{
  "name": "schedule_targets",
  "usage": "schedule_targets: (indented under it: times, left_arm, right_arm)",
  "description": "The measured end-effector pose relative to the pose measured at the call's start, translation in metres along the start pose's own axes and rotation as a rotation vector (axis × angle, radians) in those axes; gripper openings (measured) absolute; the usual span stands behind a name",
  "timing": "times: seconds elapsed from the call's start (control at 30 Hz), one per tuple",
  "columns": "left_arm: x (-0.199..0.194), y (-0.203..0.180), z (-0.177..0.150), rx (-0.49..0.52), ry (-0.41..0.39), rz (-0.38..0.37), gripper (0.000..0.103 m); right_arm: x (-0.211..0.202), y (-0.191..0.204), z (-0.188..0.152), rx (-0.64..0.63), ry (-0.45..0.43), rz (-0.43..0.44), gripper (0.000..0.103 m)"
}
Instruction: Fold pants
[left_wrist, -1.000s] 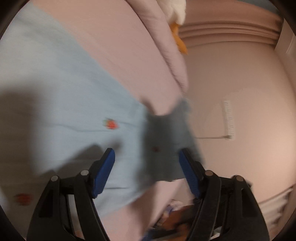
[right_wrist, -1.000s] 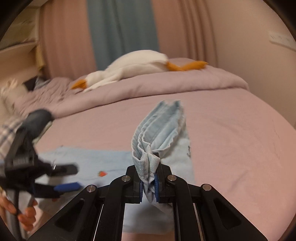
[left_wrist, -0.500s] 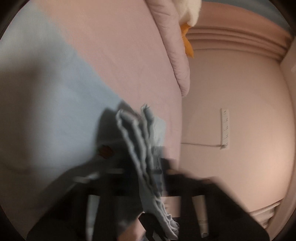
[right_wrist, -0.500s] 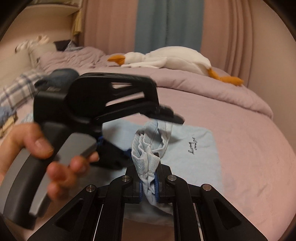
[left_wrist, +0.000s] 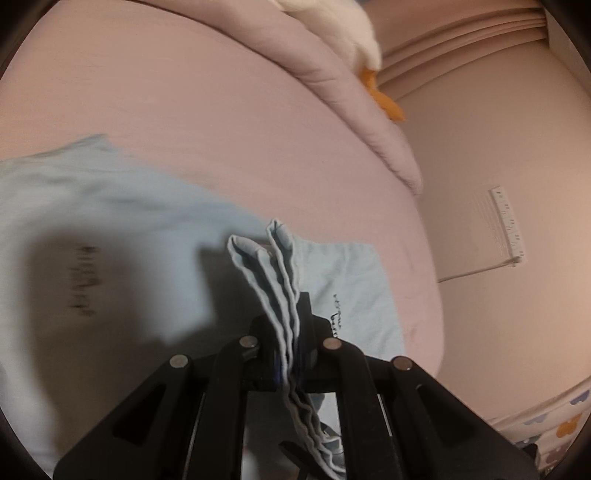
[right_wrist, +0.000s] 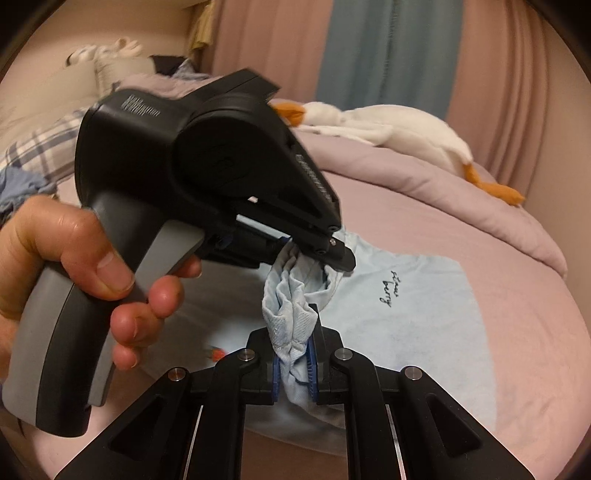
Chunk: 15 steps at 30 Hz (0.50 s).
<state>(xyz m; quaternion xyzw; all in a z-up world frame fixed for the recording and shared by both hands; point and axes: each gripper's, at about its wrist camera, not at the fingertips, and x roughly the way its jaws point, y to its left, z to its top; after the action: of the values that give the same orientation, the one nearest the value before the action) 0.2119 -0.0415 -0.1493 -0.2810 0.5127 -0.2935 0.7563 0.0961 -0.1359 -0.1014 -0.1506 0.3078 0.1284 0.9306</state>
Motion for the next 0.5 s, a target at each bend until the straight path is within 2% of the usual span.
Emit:
schedule_targets:
  times: [0.17,0.23,0.27,0.33,0.4,0.5]
  left_arm:
    - [-0.008,0.025,0.001,0.011,0.013,0.087,0.009]
    - [-0.013,0.028,0.001,0.023,0.009,0.103,0.023]
    - [-0.016,0.029,0.002,0.021,0.003,0.109,0.026]
    - [-0.025,0.032,0.004,0.009,-0.022,0.127,0.041]
    - [-0.039,0.033,0.005,0.012,-0.066,0.156,0.048]
    - [-0.055,0.030,0.006,0.008,-0.114,0.152,0.048]
  right_arm:
    - [0.019,0.019,0.001,0.000,0.066,0.072,0.012]
    - [0.020,0.013,0.000,0.037,0.086,0.144,0.020]
    - [0.018,0.008,0.000,0.066,0.093,0.183,0.024]
    - [0.011,-0.006,-0.002,0.132,0.114,0.263,0.045]
    - [-0.004,-0.027,-0.005,0.221,0.101,0.340,0.047]
    - [-0.023,-0.055,-0.008,0.301,0.064,0.385,0.047]
